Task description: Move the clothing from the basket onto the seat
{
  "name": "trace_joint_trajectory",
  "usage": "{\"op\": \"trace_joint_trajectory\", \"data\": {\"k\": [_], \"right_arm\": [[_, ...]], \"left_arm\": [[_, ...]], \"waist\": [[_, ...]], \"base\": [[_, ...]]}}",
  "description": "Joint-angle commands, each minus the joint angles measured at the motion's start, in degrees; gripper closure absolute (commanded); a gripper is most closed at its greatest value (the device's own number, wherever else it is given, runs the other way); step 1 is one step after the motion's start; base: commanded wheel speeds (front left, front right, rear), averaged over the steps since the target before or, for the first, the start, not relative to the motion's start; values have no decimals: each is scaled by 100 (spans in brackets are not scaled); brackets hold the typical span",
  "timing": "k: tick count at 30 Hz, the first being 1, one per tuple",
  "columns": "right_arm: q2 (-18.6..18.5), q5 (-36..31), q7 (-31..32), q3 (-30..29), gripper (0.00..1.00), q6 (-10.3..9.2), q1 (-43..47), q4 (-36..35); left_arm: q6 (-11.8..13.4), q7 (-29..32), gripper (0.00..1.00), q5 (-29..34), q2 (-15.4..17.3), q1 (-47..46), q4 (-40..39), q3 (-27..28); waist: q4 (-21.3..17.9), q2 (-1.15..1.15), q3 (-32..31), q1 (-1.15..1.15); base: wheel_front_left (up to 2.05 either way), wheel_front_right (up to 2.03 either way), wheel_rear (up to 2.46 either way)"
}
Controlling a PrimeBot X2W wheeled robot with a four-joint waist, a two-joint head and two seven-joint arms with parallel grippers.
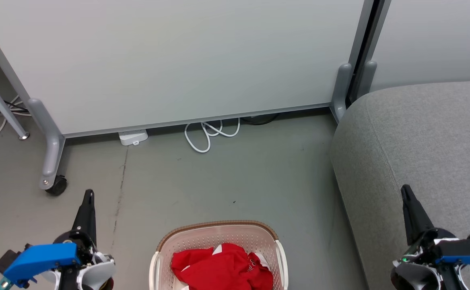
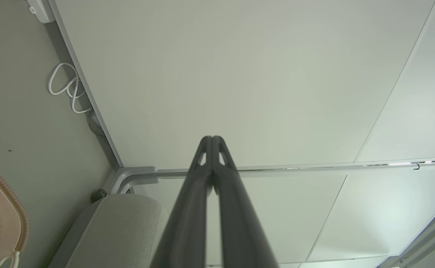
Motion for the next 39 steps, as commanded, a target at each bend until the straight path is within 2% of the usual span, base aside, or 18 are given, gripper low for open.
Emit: {"op": "trace_joint_trajectory", "data": {"k": [1, 9, 15, 23, 39], "right_arm": [[2, -4, -5, 5, 0, -1, 24, 32], [19, -140, -142, 55, 0, -8, 153, 137], [14, -599, -313, 132, 0, -7, 155, 67], [13, -1415, -524, 185, 0, -5, 167, -47], [8, -3345, -894, 354, 0, -2, 173, -341]], "left_arm": [[1, -12, 0, 3, -5, 23, 34, -5], [1, -149, 0, 132, -32, 170, 121, -65], [0, -320, 0, 548, -28, 144, 58, -112], [51, -528, 0, 1421, -23, 109, -114, -202], [439, -895, 0, 3522, -13, 124, -375, -645]], "waist": [[0, 0, 0, 0], [6, 0, 5, 0], [16, 0, 10, 0], [34, 0, 17, 0], [53, 0, 28, 0]], "base": [[0, 0, 0], [0, 0, 0], [0, 0, 0], [0, 0, 0], [0, 0, 0]]}}
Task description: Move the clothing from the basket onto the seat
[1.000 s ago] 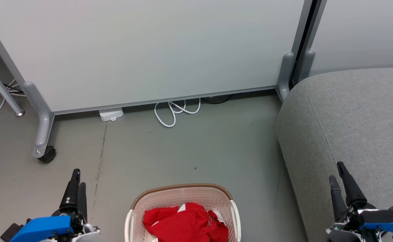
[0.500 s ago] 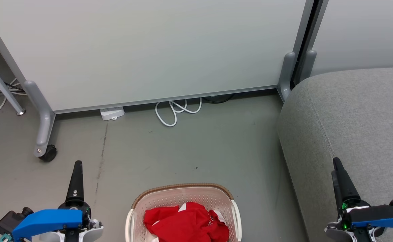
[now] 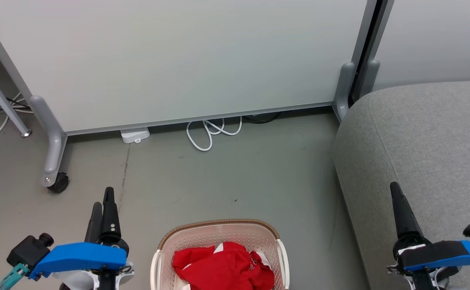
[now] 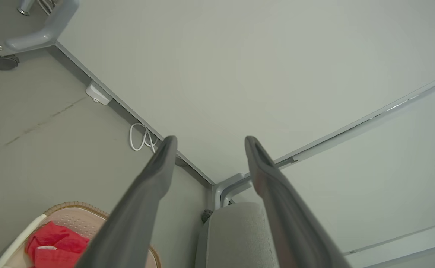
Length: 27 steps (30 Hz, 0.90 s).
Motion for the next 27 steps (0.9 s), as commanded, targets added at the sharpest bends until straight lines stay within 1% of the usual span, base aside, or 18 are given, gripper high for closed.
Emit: {"op": "trace_joint_trajectory", "data": {"k": [1, 7, 13, 27], "right_arm": [[-34, -406, -97, 61, 0, 14, -56, -133], [-35, -1018, -214, 141, 0, 15, -21, -159], [-38, -1515, -329, 193, 0, 16, -4, -191], [-41, -2554, -567, 290, 0, 17, 32, -181]], "left_arm": [[69, -87, 0, 384, 46, -166, -113, -86], [177, -202, 0, 1034, 49, -180, -70, -233], [243, -316, 0, 1554, 53, -196, -42, -352], [292, -554, 0, 2577, 65, -220, 13, -600]], "waist": [[6, 0, 2, 0], [22, 0, 5, 0], [36, 0, 10, 0], [92, 0, 24, 0]], "base": [[0, 0, 0], [0, 0, 0], [0, 0, 0], [0, 0, 0]]}}
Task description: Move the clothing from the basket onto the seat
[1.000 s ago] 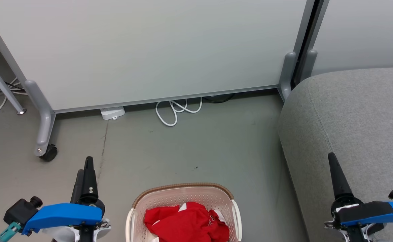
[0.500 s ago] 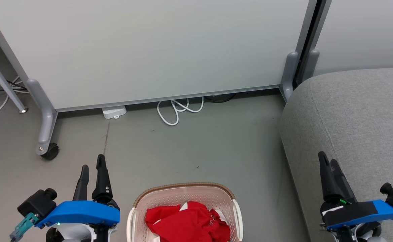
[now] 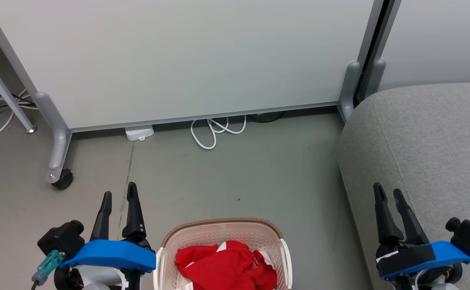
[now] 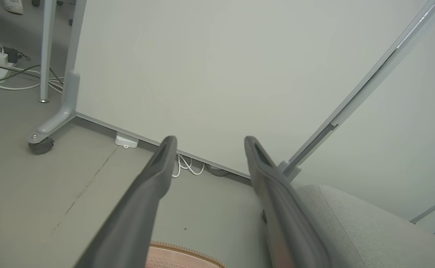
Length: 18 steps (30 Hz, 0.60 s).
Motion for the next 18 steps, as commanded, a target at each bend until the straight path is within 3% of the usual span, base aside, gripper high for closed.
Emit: {"op": "trace_joint_trajectory", "data": {"k": [1, 18], "right_arm": [[-36, -221, -62, 22, 0, 10, -5, -66], [-40, -1289, -314, 137, 0, 13, 18, -1]], "left_arm": [[27, -61, 0, 207, 39, -148, -43, -50], [138, -312, 0, 1262, 56, -156, -38, -272]], "waist": [[7, 0, 3, 0], [50, 0, 14, 0]], "base": [[0, 0, 0], [0, 0, 0]]}}
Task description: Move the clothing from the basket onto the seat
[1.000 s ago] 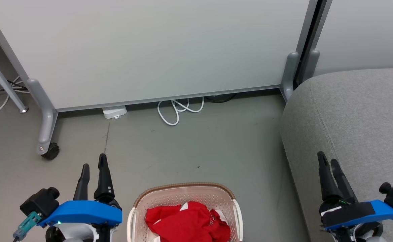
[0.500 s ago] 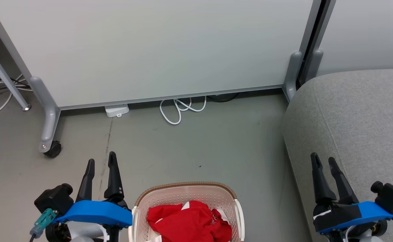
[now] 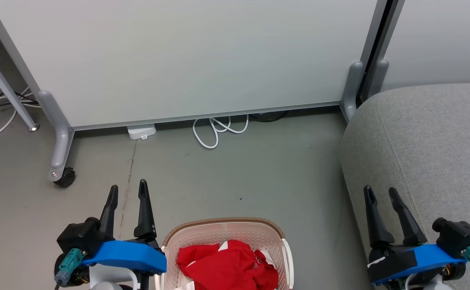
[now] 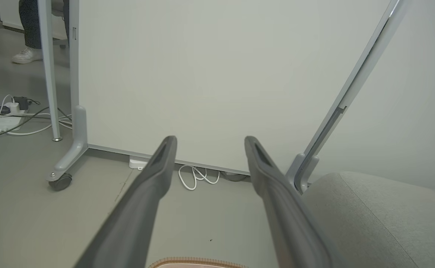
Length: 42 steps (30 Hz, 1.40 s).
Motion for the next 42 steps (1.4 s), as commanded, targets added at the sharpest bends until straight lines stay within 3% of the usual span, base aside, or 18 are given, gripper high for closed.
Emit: {"op": "trace_joint_trajectory", "data": {"k": [1, 42], "right_arm": [[-37, -203, -71, 17, 0, 12, 7, -34], [-43, -2139, -526, 178, 0, 16, 13, 249]], "left_arm": [[35, -70, 0, 199, 31, -123, -37, -31], [161, -523, 0, 2058, 36, -105, 79, -354]], "waist": [[9, 0, 3, 0], [103, 0, 20, 0]], "base": [[0, 0, 0], [0, 0, 0]]}}
